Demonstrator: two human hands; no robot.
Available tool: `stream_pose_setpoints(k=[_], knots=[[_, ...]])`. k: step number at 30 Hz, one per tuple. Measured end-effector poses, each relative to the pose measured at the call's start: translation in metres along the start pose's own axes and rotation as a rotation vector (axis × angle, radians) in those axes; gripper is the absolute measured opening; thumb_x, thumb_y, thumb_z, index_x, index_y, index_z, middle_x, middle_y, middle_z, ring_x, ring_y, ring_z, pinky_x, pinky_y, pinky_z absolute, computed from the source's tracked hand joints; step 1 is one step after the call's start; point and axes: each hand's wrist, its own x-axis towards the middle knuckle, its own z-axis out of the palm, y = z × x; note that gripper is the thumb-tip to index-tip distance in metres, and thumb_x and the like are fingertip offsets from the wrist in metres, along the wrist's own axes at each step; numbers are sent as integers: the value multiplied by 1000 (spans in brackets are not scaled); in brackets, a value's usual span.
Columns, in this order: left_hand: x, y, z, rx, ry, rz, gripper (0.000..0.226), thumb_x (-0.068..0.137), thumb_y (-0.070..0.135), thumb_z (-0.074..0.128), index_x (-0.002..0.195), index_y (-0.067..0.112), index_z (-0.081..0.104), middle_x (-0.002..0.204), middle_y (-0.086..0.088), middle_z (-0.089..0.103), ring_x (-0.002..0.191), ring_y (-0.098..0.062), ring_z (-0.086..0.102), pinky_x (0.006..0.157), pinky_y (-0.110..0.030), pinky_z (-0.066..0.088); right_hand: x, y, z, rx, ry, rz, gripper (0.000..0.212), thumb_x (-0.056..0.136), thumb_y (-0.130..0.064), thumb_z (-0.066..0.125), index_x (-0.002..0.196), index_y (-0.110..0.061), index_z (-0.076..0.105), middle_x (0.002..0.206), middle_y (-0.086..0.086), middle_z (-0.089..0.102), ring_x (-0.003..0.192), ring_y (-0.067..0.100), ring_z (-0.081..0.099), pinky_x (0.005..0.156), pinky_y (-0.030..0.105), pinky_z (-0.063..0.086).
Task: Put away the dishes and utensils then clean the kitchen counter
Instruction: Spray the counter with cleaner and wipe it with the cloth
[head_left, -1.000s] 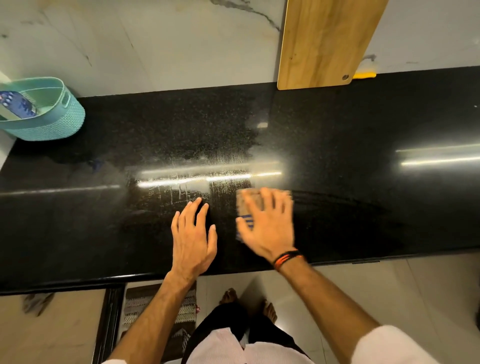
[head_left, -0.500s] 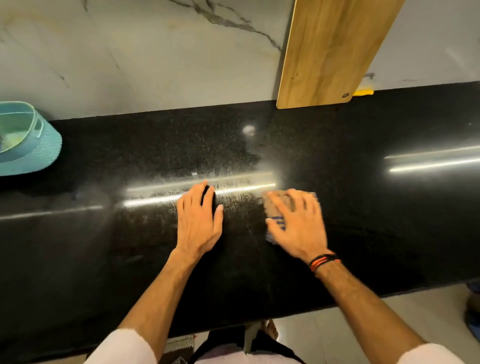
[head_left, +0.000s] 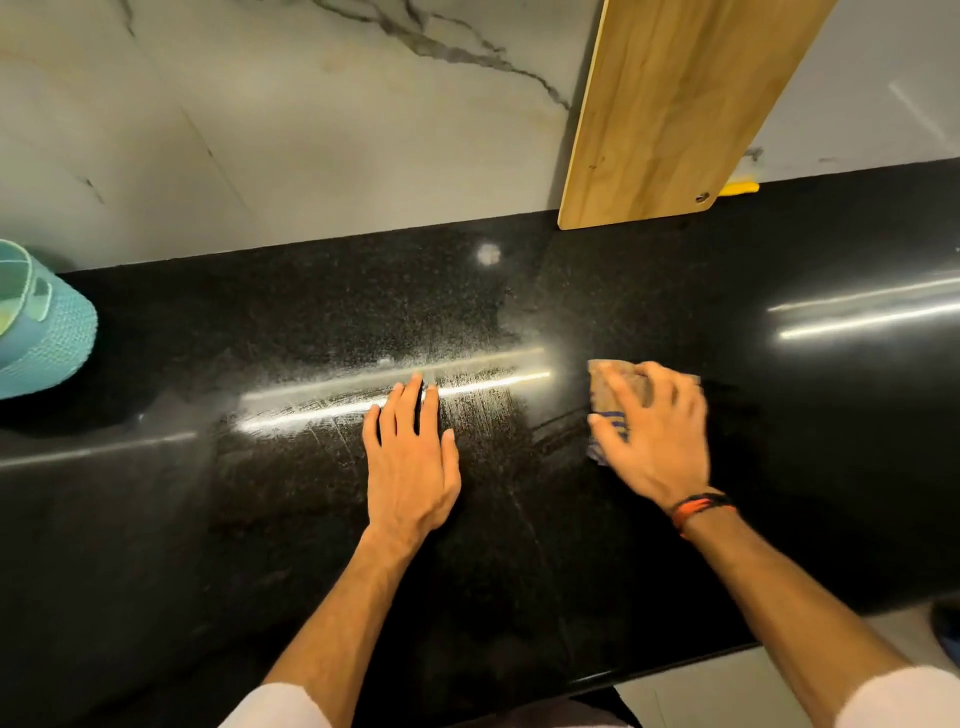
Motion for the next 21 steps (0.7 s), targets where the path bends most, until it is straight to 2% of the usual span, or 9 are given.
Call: stream_pose_setpoints(k=[5,9,14,18,21], knots=[[0,0,0,-24,16,5,55,96,29,33,147,12,39,157,-8,33,146,-26,27,117,-48,22,20,-126,4,123,-54,-215,67,83,-61,45,147,-40,41,138,9,45,127,35,40,115,55,21],[4,-6,2,-128,81,-21,52,94,24,35,142,8,47,151,-6,43,141,-23,37,116,-43,27,33,-159,8,211,-99,-264,65,83,-61,44,145,-40,44,145,8,43,132,34,37,119,54,13],[29,3,-3,-74,122,-41,45,93,31,42,131,9,55,140,-8,50,124,-28,48,101,-43,36,55,-114,12,213,-49,-276,62,81,-60,49,139,-40,50,139,6,46,127,32,40,117,50,20],[70,8,-3,-57,107,8,50,95,37,44,135,7,52,147,-11,43,132,-29,42,106,-45,34,87,-26,14,70,-31,-127,62,81,-61,44,139,-40,51,140,6,45,126,31,40,109,48,33],[108,4,0,-31,53,27,60,95,43,37,141,5,47,154,-13,36,140,-32,34,112,-51,29,107,38,14,22,-13,-8,65,81,-63,39,138,-36,53,141,7,43,127,32,40,105,49,37]])
